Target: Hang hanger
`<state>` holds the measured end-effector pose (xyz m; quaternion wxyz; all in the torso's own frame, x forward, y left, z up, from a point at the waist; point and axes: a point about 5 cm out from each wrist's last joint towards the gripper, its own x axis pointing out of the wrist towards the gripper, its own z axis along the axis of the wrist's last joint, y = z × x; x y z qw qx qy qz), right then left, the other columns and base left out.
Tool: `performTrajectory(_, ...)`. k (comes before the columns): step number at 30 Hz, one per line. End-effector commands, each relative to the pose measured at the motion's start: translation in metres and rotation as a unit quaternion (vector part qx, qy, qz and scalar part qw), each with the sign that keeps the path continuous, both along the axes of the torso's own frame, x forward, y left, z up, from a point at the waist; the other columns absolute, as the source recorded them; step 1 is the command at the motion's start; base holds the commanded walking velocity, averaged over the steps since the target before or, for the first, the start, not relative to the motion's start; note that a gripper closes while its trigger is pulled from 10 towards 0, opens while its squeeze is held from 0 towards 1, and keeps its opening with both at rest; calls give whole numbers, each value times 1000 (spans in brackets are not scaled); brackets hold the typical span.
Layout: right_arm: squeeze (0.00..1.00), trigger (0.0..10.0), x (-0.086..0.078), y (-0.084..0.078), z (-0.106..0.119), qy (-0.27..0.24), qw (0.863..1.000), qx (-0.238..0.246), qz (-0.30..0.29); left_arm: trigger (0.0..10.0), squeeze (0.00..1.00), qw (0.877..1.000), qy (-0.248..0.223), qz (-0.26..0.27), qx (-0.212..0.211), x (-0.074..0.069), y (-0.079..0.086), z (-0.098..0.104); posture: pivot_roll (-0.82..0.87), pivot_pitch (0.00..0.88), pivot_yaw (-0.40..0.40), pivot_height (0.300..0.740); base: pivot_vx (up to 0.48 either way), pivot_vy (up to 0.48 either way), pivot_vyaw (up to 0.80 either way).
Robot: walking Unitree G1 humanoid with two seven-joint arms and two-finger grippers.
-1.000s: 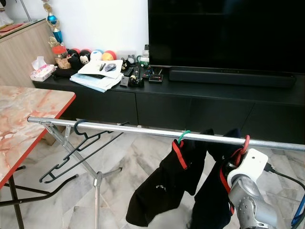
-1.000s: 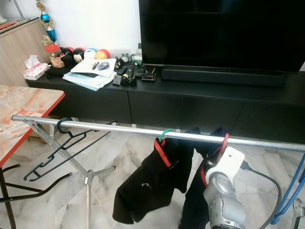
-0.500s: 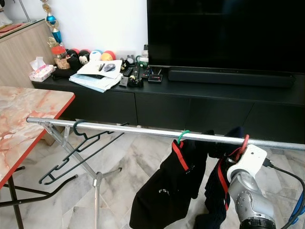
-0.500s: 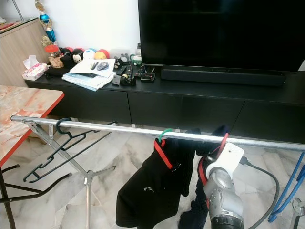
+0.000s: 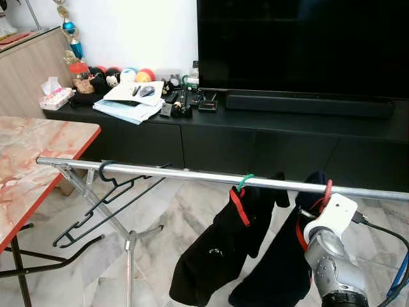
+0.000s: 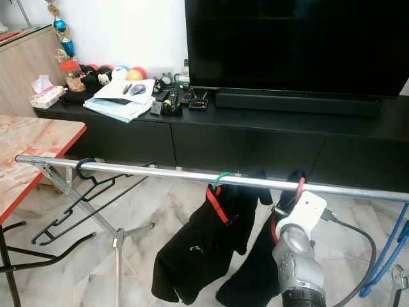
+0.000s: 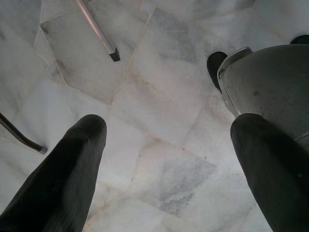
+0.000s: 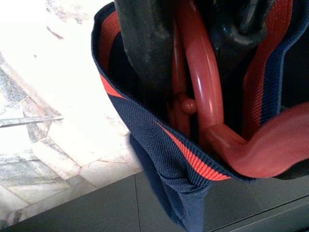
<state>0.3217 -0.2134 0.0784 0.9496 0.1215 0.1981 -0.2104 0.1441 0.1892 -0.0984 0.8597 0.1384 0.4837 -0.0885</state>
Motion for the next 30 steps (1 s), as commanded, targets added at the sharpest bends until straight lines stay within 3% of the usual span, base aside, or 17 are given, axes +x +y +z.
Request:
performTrajectory(1, 0, 0, 2, 6, -1, 4, 1000, -6, 12, 10000, 0, 1000, 11, 0, 4, -7, 1, -2, 61, 48, 78, 740, 0, 0, 0)
performTrajectory(9, 0, 0, 0, 8, 1, 0, 999, -25, 21, 10000, 0, 1000, 10, 0, 4, -7, 1, -2, 61, 44, 75, 740, 0, 0, 0)
performTrajectory(19, 0, 0, -10, 10, 16, -77, 995, -60, -1, 10000, 0, 1000, 10, 1, 2, -7, 1, -3, 55, 47, 73, 740, 0, 0, 0)
performTrajectory(30, 0, 0, -18, 13, 19, -106, 992, -61, -1, 10000, 0, 1000, 11, -2, 3, -7, 1, -3, 53, 49, 72, 740, 0, 0, 0)
